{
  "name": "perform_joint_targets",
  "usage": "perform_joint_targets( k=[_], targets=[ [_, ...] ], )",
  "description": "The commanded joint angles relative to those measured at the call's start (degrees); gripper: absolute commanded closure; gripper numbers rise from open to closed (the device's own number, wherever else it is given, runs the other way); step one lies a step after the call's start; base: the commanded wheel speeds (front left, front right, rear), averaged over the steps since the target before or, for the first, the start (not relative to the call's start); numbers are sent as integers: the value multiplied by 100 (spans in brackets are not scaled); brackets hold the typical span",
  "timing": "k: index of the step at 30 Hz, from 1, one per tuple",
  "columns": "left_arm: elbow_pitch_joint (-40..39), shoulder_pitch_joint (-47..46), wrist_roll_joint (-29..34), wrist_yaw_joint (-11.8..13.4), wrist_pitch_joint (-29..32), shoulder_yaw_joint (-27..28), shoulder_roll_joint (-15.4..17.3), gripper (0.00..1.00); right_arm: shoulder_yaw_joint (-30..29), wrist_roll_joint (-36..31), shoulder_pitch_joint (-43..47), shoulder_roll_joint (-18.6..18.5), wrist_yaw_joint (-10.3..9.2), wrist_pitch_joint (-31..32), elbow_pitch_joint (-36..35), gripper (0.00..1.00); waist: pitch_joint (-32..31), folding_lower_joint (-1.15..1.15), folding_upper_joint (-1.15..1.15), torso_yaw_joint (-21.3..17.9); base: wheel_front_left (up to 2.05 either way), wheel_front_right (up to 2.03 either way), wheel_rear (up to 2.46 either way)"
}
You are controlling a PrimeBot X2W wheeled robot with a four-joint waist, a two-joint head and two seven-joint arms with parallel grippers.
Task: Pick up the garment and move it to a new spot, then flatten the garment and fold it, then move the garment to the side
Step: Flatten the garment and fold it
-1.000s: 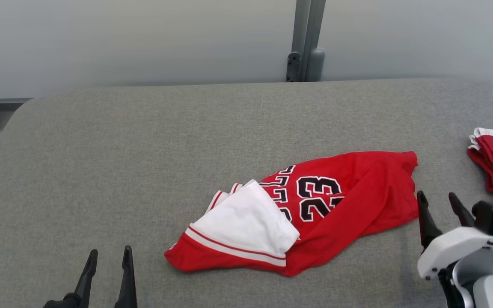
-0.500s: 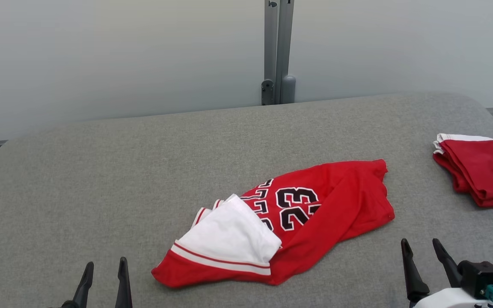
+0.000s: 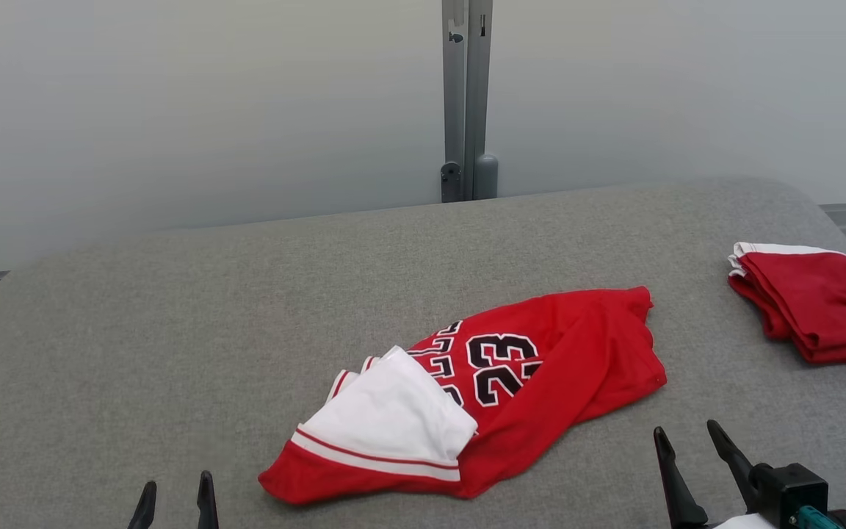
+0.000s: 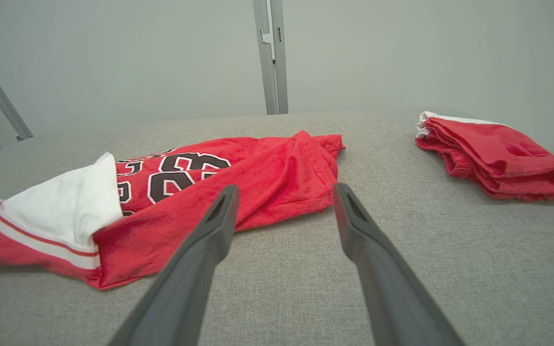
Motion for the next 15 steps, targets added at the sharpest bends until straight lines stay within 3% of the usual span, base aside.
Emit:
perform_joint_targets(
  k=[1,15],
  targets=[
    [24,130,-4,-18,5,20,4,0,23,3,7,-17,-3,16,23,0,-35,0,0,31,0,0,0],
    [51,219,71,-46,5,-170,35,0,158,76,-56,-27,-3,70,112,0,-55,0,0,31,0,0,0]
  ],
)
